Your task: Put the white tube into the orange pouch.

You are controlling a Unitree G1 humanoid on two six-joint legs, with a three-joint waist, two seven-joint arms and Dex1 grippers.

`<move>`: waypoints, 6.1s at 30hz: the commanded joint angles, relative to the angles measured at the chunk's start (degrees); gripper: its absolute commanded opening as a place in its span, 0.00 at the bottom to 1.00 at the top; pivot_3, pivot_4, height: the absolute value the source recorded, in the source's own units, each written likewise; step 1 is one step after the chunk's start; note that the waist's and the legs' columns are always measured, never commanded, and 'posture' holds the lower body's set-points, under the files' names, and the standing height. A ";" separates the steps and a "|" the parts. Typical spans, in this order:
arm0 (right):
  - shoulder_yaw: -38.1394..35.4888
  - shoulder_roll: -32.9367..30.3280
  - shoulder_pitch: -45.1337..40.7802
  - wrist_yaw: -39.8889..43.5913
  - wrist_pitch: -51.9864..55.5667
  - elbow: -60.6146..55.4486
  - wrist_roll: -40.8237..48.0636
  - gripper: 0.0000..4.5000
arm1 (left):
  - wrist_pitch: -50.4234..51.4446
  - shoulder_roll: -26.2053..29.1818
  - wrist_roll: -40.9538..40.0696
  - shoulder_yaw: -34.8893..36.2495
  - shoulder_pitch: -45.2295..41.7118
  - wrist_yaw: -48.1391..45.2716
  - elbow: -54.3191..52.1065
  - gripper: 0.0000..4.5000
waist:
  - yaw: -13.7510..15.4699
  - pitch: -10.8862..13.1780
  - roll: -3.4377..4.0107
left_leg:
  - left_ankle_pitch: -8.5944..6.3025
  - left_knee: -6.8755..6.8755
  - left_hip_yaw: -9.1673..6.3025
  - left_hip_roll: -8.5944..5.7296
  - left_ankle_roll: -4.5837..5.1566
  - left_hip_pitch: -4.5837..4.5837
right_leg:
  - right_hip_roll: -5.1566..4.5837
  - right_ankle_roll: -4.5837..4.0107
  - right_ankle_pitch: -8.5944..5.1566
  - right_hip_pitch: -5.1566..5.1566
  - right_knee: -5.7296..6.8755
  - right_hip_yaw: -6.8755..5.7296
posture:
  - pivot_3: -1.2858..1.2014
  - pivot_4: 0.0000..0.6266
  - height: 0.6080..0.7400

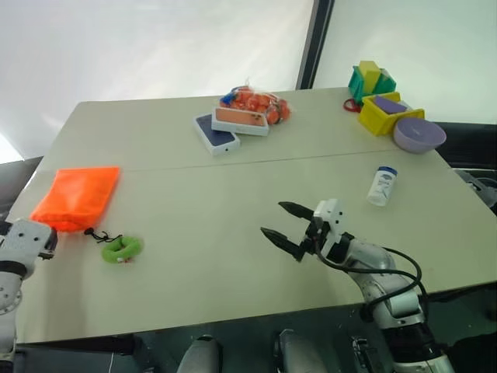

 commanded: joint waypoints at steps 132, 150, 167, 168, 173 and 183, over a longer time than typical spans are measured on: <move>15.18 5.06 -14.83 -0.36 8.32 4.83 -8.09 0.37 | 41.67 -2.97 -37.64 -14.76 -27.30 -43.06 -15.62 0.00 | -0.46 0.08 0.11 | 0.04 0.16 -0.04 0.00 0.03 0.10 | 0.14 -0.11 0.20 0.16 0.15 0.06 | 0.52 0.24 1.00; 16.09 9.66 -18.67 1.85 5.82 9.44 -10.62 0.37 | 41.78 -2.71 -37.25 -15.12 -26.75 -43.04 -16.99 0.00 | -0.57 0.08 0.11 | 0.04 0.14 -0.04 0.01 0.03 0.10 | 0.14 0.01 0.27 0.12 0.19 0.06 | 0.52 0.24 1.00; 15.99 12.93 -22.73 -4.84 1.31 17.48 -17.78 0.37 | 41.45 -3.02 -35.69 -18.64 -25.98 -43.17 -20.70 0.00 | -0.64 0.08 0.10 | 0.04 0.12 -0.04 0.01 0.03 0.09 | 0.14 0.02 0.28 0.09 0.21 0.07 | 0.52 0.24 1.00; 16.42 13.25 -22.99 -4.84 1.47 17.29 -18.15 0.37 | 41.64 -3.43 -35.60 -19.01 -25.95 -42.65 -21.29 0.00 | -0.62 0.08 0.10 | 0.04 0.12 -0.04 0.01 0.03 0.09 | 0.14 0.02 0.28 0.09 0.21 0.07 | 0.52 0.24 1.00; 18.72 15.82 -26.05 -6.87 1.52 19.00 -21.77 0.37 | 42.45 -4.27 -35.49 -21.50 -25.27 -42.06 -25.60 0.00 | -0.80 0.07 0.10 | 0.04 0.12 -0.04 0.01 0.03 0.09 | 0.15 0.02 0.28 0.07 0.22 0.07 | 0.52 0.24 1.00; 21.51 24.21 -34.41 -15.55 -0.26 31.03 -30.09 0.37 | 46.69 -5.83 -38.03 -22.95 -22.26 -40.57 -34.95 0.00 | -1.96 0.06 0.07 | 0.05 0.09 -0.05 0.01 0.03 0.08 | 0.15 0.03 0.30 0.05 0.24 0.10 | 0.52 0.24 1.00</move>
